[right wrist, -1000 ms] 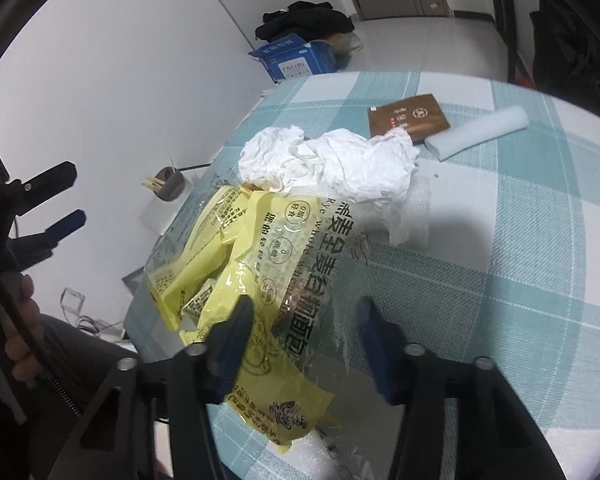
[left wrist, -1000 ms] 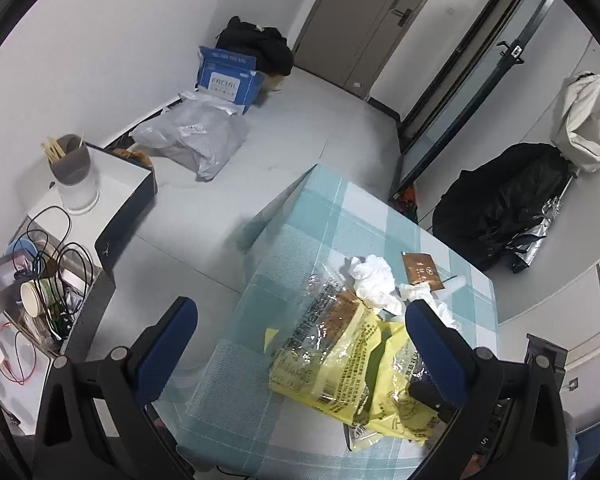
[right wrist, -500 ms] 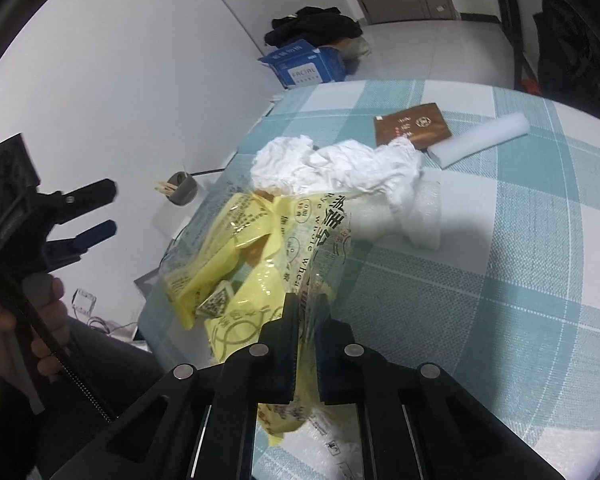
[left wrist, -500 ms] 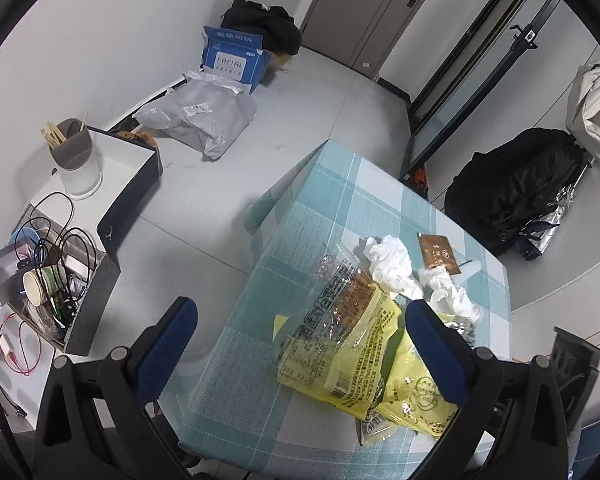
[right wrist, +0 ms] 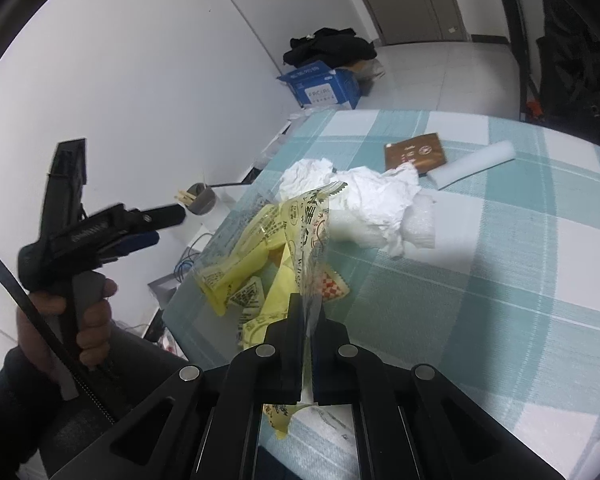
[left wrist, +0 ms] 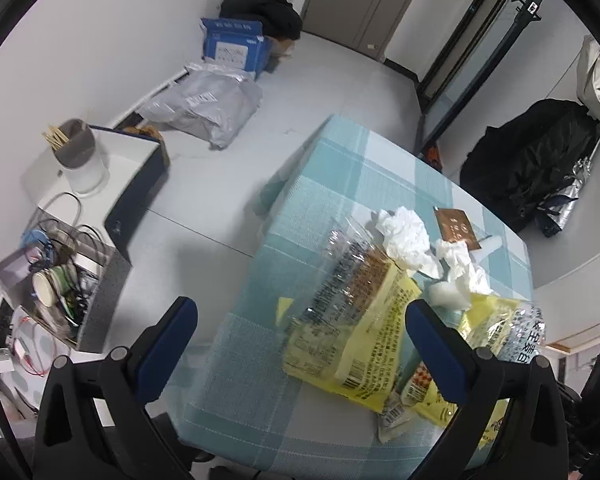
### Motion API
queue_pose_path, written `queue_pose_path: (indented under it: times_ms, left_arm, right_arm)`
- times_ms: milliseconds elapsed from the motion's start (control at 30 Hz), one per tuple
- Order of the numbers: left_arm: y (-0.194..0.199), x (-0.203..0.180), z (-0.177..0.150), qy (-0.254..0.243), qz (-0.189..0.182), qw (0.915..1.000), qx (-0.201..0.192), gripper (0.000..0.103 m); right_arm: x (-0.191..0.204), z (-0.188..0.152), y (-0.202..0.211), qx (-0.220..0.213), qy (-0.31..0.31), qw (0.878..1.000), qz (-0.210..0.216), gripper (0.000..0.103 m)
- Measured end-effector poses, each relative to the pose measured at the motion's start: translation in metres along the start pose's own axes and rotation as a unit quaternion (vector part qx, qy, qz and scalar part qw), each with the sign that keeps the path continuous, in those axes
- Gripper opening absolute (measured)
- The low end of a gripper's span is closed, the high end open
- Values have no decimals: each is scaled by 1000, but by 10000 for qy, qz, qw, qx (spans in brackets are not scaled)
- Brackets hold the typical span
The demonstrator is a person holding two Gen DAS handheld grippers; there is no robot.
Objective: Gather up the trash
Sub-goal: 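Grasp a yellow snack wrapper with the right gripper and lift it, then grasp the clear-and-yellow wrapper with the left gripper while the right holds its wrapper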
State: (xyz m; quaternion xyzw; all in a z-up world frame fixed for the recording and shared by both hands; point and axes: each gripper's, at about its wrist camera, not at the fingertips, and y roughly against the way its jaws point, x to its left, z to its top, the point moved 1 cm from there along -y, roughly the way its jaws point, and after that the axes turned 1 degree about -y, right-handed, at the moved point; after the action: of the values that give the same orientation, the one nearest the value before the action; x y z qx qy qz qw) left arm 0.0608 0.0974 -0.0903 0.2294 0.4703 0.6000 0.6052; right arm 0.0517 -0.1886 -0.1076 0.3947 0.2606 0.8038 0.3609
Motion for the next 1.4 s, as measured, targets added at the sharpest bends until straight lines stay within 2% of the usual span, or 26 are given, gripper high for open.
queue_pose_path:
  times_ms: [133,233,367,500,533,633,700,767,900,967,1167,1400]
  left_arm:
    - [-3,-5,1,-40,-55,9999,140,102]
    - [-11,-21,7,-449,50,9985,299,102]
    - [-30,-38,14,-1066,176,9923,608,102]
    - [-51,-37,15,-1325,299,9861,957,98]
    - [-57,-36,12,-1378,289,9841,1086,95]
    - [-63,-33,7,-1394,346,9814,1274,77]
    - [-60,-30,7,-1295,278,9831,1262,75]
    - [-56,-32,6,-1265,213,9839,1245,63]
    - [-51,-38,0,-1364,175,9828,1233,49]
    - [-50,-40,-1,-1341,88,9826,1285,39]
    - [-48,-43,3,-1131,-64,9846,1335,25]
    - [-43,-37,3,-966,-222,9857,1365,17]
  right_arm:
    - [-1,-1,15,-194,86,9996,-159,2]
    - [-2,-2,25,-307,136,9993,-184,2]
    - [-6,-3,38,-443,116,9988,-169,2]
    - [-11,-4,50,-565,86,9982,-194,2]
    - [-13,-4,52,-583,79,9980,-210,2]
    - [-16,-5,57,-613,68,9977,-291,2]
    - [-19,-6,60,-642,27,9975,-293,2]
    - [-21,-6,63,-659,8,9974,-304,2]
    - [-22,-6,64,-657,1,9973,-323,2]
    - [-22,-5,63,-661,10,9973,-320,2]
    - [-25,-5,65,-697,-34,9969,-354,2]
    - [-25,-9,68,-698,-68,9967,-411,3]
